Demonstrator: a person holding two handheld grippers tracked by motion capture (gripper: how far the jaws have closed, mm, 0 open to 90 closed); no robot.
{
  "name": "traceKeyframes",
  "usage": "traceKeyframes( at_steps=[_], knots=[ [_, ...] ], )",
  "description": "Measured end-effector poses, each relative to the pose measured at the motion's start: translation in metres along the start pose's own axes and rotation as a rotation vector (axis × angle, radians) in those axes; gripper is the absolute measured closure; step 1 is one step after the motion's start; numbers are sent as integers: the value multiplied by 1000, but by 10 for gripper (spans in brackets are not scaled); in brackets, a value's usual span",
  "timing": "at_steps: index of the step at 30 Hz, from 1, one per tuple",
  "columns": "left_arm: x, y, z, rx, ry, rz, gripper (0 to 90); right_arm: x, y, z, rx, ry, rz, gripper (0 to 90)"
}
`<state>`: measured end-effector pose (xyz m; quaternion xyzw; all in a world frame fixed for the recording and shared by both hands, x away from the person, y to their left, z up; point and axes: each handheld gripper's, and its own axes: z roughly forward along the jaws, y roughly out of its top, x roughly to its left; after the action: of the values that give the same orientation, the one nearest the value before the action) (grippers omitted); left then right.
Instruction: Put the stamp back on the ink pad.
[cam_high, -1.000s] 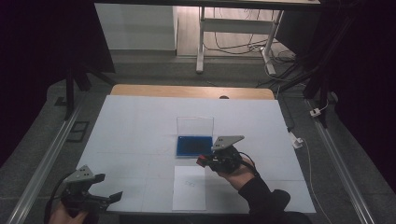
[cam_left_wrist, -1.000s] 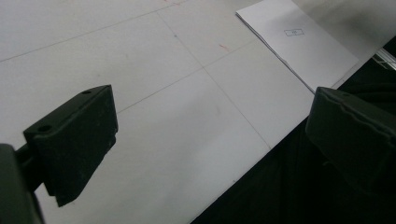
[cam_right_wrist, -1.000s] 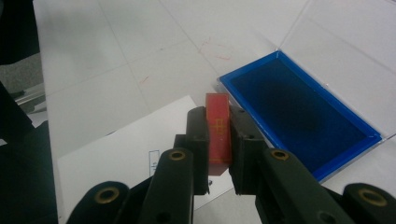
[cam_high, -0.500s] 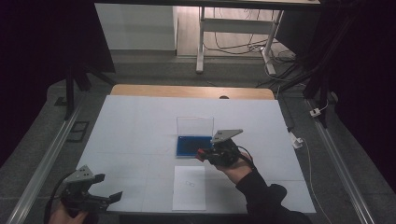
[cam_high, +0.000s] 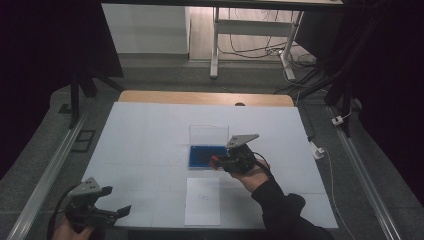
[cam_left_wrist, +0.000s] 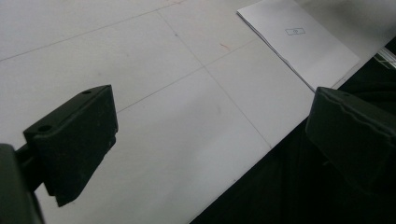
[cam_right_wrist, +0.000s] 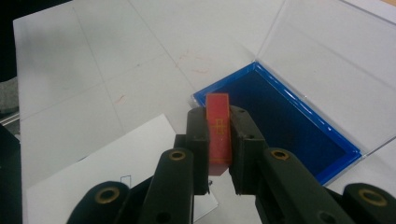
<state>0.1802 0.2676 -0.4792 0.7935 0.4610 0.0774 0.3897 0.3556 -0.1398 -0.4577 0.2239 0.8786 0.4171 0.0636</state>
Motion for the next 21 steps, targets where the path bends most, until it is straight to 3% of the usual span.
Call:
traceKeyframes(
  at_steps=[21],
  knots=[
    [0,0,0,0,1,-1,27,-19,15,21,23,-53,-27,804]
  ],
)
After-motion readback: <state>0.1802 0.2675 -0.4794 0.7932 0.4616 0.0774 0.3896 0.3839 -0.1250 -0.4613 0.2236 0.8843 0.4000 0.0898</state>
